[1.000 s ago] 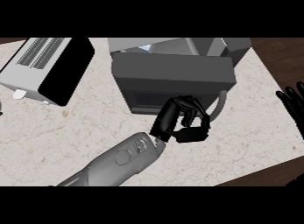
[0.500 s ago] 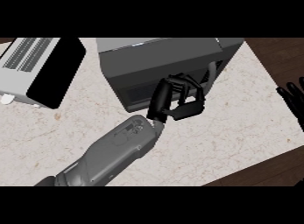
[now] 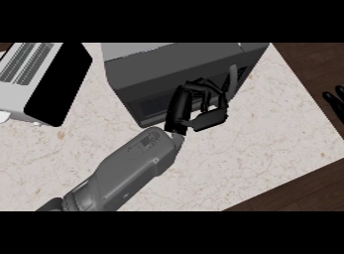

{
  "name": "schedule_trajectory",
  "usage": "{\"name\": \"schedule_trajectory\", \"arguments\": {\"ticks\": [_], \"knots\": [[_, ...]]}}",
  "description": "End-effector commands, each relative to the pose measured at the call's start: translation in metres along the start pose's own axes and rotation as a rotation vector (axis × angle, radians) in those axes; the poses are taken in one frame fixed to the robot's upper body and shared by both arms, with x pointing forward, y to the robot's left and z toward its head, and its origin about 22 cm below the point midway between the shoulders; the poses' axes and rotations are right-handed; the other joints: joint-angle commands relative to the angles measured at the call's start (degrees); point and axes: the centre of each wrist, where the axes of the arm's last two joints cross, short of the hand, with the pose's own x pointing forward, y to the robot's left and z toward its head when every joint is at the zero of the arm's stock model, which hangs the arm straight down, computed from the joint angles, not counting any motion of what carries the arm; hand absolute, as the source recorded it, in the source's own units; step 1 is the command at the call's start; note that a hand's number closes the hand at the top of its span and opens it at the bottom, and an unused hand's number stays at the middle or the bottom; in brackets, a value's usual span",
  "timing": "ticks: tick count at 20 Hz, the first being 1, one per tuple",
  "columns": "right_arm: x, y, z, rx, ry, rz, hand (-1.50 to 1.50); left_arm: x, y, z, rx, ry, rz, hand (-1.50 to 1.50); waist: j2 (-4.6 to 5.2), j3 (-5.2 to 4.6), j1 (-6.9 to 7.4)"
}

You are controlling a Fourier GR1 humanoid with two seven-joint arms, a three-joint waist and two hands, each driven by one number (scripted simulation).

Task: Pick up the milk, place it into the microwave and close the microwave

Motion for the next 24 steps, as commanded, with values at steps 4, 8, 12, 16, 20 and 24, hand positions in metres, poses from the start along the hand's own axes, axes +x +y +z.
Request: {"name": "schedule_trajectory", "arguments": {"ticks": [4, 8, 12, 16, 20, 24], "knots": [[0.009, -0.002, -0.010, 0.028, -0.016, -0.008, -1.50, 0.008, 0.005, -0.020, 0.033, -0.043, 0.004, 1.50, 0.65, 0.00, -1.02], [0.014, -0.004, -0.009, 0.033, -0.015, -0.011, -1.50, 0.004, 0.008, -0.019, 0.054, -0.042, 0.013, 1.50, 0.58, 0.07, -1.86], [0.018, -0.006, -0.014, 0.032, -0.021, -0.011, -1.50, 0.003, 0.008, -0.019, 0.055, -0.066, 0.015, 1.50, 0.88, 0.05, -1.45], [0.023, -0.011, -0.015, 0.020, -0.030, -0.012, -1.50, 0.001, 0.008, -0.020, 0.053, -0.073, 0.007, 1.50, 0.81, 0.17, -1.58], [0.026, -0.011, -0.015, 0.028, -0.021, -0.013, -1.50, 0.000, 0.010, -0.020, 0.073, -0.075, 0.019, 1.50, 0.84, 0.15, -2.15], [0.030, -0.011, -0.021, 0.033, -0.026, -0.015, -1.50, 0.000, 0.010, -0.019, 0.081, -0.091, 0.019, 1.50, 1.19, 0.10, -2.34]]}}
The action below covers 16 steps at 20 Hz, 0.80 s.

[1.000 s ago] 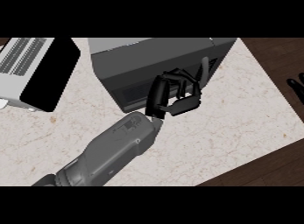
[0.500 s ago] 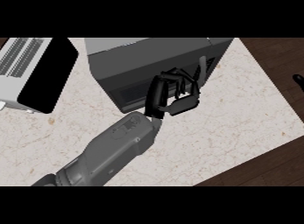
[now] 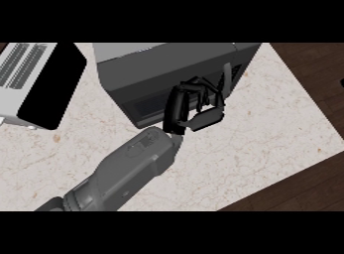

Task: Pick up the milk, place it into the microwave and close the microwave

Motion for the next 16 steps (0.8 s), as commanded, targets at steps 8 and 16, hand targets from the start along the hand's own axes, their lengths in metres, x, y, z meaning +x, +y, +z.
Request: {"name": "schedule_trajectory", "arguments": {"ticks": [8, 16], "knots": [[0.011, -0.004, -0.008, 0.020, -0.005, -0.005, -1.50, 0.003, 0.005, -0.021, 0.020, 0.001, -0.006, 1.50, 0.93, -0.07, -0.63], [0.011, -0.001, -0.014, 0.090, 0.001, -0.062, -1.50, 0.003, 0.004, -0.021, 0.018, -0.010, 0.003, 1.50, 1.28, -0.01, 0.02]]}}
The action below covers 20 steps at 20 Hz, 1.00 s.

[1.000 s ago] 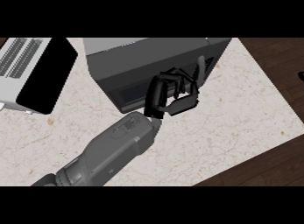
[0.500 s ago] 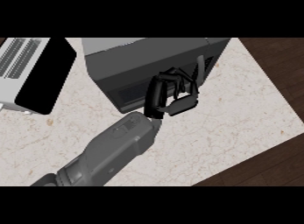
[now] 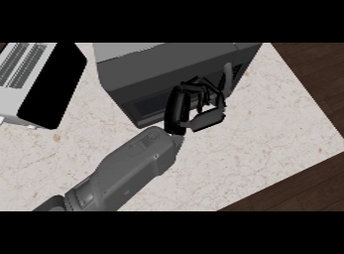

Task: Pick up the milk, place it into the microwave and close the microwave

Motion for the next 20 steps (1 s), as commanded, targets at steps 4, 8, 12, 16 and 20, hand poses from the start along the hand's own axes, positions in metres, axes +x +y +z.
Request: {"name": "schedule_trajectory", "arguments": {"ticks": [4, 8, 12, 16, 20], "knots": [[0.003, -0.002, 0.000, 0.041, 0.017, -0.031, -1.50, 0.002, 0.006, -0.020, 0.030, 0.014, -0.026, 1.50, 0.83, -0.04, -1.11], [0.004, -0.003, -0.001, 0.048, 0.021, -0.042, -1.50, 0.001, 0.007, -0.020, 0.037, 0.015, -0.017, 1.50, 1.14, -0.03, -0.78], [0.012, -0.006, -0.005, 0.047, 0.005, -0.032, -1.50, 0.001, 0.008, -0.020, 0.037, 0.019, -0.006, 1.50, 0.82, -0.16, -0.50], [0.015, -0.009, -0.005, 0.065, 0.005, -0.032, -1.50, -0.003, 0.009, -0.017, 0.030, 0.010, -0.020, 1.50, 1.05, -0.02, -0.86], [0.017, -0.006, -0.010, 0.106, -0.002, -0.049, -1.50, -0.004, 0.005, -0.016, -0.030, -0.006, -0.059, 1.50, 0.66, 0.09, -1.27]]}}
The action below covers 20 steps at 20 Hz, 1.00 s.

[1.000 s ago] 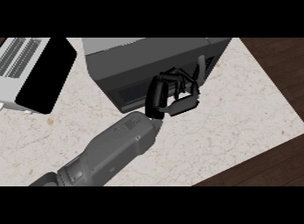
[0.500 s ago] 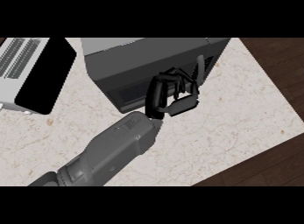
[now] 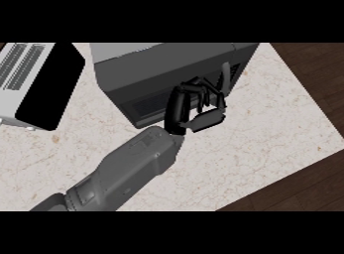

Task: Pick up the milk, place it into the microwave and close the microwave

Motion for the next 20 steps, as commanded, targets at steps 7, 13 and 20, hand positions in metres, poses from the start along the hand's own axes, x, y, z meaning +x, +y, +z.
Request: {"name": "schedule_trajectory", "arguments": {"ticks": [7, 13, 20], "knots": [[0.003, 0.000, -0.005, 0.067, -0.028, -0.059, -1.50, -0.010, 0.016, -0.016, 0.041, 0.105, -0.163, 1.50, 0.69, 0.12, 0.68], [0.013, 0.000, -0.005, 0.073, -0.035, -0.046, -1.50, -0.021, 0.025, -0.006, 0.107, 0.179, -0.194, 1.50, -0.08, -0.15, 2.34], [0.022, -0.001, 0.004, 0.058, -0.016, -0.038, -1.50, -0.032, 0.033, 0.006, 0.156, 0.252, -0.172, 1.50, -0.53, -0.30, 4.53]]}}
